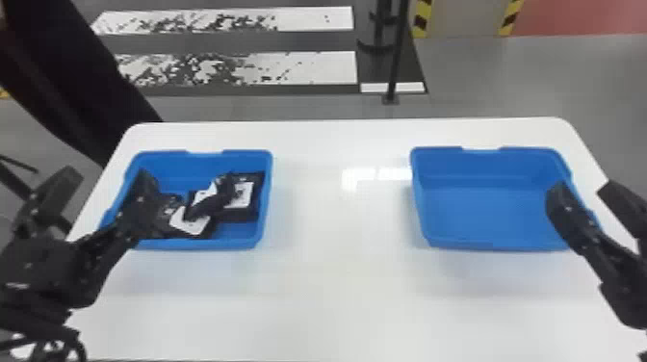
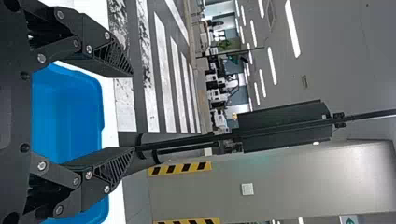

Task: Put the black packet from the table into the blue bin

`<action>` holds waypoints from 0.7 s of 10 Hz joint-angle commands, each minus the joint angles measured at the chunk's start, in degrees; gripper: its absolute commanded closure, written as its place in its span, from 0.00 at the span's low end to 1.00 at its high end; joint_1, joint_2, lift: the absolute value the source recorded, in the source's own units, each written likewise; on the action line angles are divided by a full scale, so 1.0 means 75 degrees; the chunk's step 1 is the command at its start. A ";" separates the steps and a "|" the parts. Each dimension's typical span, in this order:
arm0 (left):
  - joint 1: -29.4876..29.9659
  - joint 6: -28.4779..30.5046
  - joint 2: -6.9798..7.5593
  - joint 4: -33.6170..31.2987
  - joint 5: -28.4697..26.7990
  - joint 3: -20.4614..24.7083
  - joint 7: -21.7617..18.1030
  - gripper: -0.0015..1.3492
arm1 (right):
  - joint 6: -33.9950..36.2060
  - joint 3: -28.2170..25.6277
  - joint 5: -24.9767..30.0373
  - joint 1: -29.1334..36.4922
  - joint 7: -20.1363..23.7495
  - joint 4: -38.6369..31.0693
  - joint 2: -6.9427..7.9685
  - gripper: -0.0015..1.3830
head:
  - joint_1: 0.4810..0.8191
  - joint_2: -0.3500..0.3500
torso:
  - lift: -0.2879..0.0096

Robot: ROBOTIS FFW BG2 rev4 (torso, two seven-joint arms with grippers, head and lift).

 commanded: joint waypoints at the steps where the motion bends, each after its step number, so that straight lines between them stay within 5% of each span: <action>1: -0.0002 0.0013 0.0011 0.0018 0.0039 -0.0002 0.0000 0.14 | 0.0000 0.0000 0.0000 -0.0001 0.0000 -0.0002 0.0007 0.36 | 0.63 0.56 | 0.60; 7: -0.0040 0.0013 0.0069 0.0093 0.0161 -0.0094 0.0000 0.14 | -0.0037 -0.0015 0.0000 -0.0001 0.0000 -0.0002 0.0007 0.37 | 0.63 0.55 | 0.60</action>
